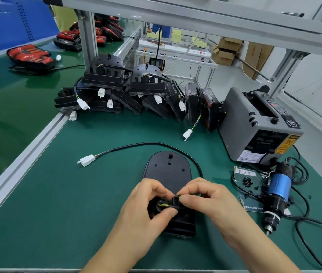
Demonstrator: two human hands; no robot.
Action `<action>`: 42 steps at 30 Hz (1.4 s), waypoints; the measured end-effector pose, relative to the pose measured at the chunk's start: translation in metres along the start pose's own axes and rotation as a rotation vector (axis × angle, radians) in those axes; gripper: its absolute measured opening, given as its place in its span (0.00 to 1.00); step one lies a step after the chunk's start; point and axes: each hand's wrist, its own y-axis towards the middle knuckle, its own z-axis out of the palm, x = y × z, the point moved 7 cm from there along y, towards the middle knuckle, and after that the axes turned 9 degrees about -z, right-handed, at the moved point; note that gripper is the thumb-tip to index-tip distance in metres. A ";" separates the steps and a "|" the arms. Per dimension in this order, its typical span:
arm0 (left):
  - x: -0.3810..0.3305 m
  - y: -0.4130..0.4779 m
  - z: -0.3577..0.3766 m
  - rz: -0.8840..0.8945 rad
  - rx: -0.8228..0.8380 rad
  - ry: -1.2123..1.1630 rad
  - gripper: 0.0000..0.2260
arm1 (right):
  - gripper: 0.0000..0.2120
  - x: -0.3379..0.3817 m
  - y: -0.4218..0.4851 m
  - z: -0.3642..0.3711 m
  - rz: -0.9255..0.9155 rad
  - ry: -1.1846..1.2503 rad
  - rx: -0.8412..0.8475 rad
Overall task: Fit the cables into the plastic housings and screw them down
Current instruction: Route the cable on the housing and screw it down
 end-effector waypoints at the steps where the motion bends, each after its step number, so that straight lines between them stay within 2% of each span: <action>1: 0.000 0.000 0.000 -0.002 0.000 -0.002 0.20 | 0.06 0.001 0.000 0.000 0.006 0.017 0.008; 14: 0.001 -0.001 0.001 -0.002 0.001 -0.006 0.21 | 0.05 0.000 0.003 0.006 0.102 0.007 0.099; 19: -0.002 -0.002 0.002 0.044 -0.023 0.005 0.17 | 0.06 0.005 0.005 0.005 0.101 -0.062 0.120; 26: -0.008 -0.005 0.003 0.142 -0.085 0.090 0.18 | 0.05 0.007 0.006 0.004 0.108 -0.174 0.087; 31: -0.010 -0.007 0.004 0.211 -0.124 0.137 0.18 | 0.03 0.007 0.009 0.002 0.126 -0.281 0.162; 36: -0.012 -0.008 0.002 0.234 -0.130 0.139 0.13 | 0.04 0.000 0.009 0.003 0.201 -0.162 0.195; 39: -0.005 -0.003 -0.002 0.148 -0.134 0.177 0.15 | 0.05 -0.001 0.008 0.005 0.215 -0.075 0.200; 42: -0.009 0.000 -0.006 0.183 -0.132 0.283 0.09 | 0.06 0.001 0.007 0.006 0.212 -0.061 0.210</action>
